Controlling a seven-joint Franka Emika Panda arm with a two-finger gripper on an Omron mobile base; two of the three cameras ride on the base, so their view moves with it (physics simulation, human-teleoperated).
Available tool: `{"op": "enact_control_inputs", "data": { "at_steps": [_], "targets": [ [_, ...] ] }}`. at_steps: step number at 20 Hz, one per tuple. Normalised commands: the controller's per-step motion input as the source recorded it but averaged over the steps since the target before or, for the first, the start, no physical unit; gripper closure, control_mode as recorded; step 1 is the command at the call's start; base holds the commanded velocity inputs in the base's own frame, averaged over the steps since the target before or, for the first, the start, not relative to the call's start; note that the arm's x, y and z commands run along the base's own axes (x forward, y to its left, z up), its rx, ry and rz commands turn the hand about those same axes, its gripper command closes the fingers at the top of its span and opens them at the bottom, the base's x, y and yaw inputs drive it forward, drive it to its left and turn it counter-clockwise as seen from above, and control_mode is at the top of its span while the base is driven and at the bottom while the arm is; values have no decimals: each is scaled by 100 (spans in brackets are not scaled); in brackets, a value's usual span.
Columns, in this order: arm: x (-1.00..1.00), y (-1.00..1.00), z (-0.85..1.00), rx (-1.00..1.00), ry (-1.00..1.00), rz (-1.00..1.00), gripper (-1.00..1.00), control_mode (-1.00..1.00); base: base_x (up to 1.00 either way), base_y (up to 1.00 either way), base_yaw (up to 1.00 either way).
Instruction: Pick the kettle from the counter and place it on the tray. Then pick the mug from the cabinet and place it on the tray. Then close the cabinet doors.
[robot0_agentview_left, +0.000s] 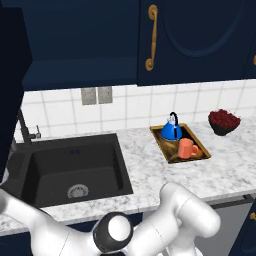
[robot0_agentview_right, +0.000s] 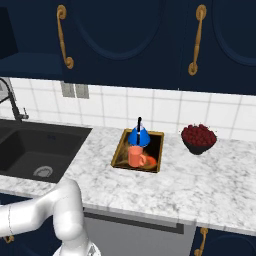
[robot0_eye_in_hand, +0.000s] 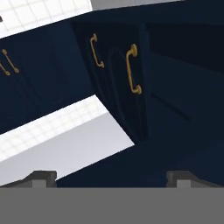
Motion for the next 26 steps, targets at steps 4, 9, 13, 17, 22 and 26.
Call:
{"op": "enact_control_inputs", "data": {
  "at_steps": [4,9,13,17,22,26],
  "targets": [
    [8,-72,22,3,0,1,-100,-100,0,0,0],
    [30,-73,21,6,0,7,-100,-100,0,0,0],
    [40,-73,16,7,0,10,-100,-100,0,0,0],
    [47,-72,11,8,0,12,-100,-100,0,0,0],
    [58,-70,7,9,0,15,-100,-100,0,0,0],
    [65,-69,7,11,0,19,-100,-100,0,0,0]
  ]
}}
